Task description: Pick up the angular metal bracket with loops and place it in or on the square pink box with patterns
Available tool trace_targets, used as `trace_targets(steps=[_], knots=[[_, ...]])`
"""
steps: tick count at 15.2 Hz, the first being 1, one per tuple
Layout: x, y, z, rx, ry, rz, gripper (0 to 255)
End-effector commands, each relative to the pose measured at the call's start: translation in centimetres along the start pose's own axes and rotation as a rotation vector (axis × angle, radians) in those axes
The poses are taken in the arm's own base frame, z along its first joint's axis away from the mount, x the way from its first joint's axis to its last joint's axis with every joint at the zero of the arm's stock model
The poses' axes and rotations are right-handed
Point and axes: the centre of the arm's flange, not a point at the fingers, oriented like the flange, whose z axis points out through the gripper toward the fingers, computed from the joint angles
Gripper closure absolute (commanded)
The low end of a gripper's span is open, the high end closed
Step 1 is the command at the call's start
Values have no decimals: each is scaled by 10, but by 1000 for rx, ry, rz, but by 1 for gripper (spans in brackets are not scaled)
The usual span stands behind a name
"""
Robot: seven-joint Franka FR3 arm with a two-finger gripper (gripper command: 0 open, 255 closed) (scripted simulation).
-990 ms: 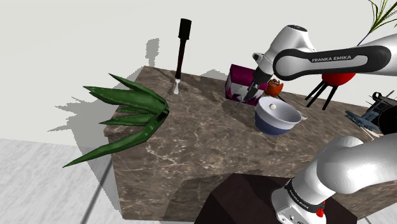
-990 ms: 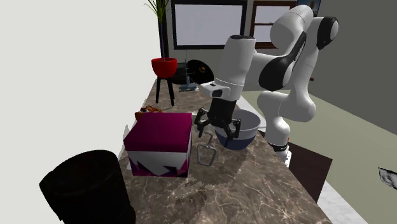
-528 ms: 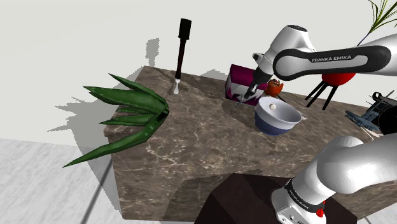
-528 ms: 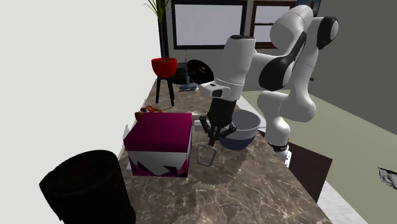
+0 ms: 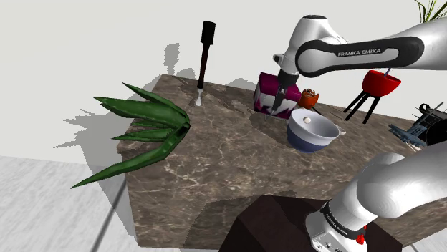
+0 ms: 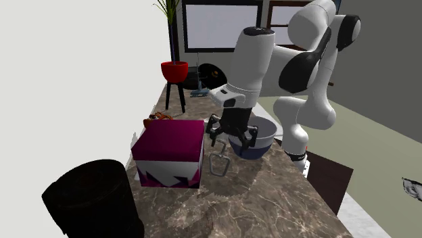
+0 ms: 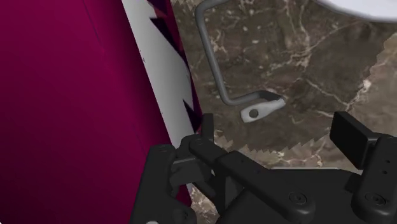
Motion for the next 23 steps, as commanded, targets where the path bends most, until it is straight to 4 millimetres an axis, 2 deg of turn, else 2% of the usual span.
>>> trace_targets(steps=[1,6,14,15,23], knots=[[5,-1,6,2,-25,-5,0],[4,-1,36,2,-26,-5,0],[4,-1,36,2,-26,-5,0],[4,-1,36,2,-26,-5,255],[4,-1,36,2,-26,-5,255]])
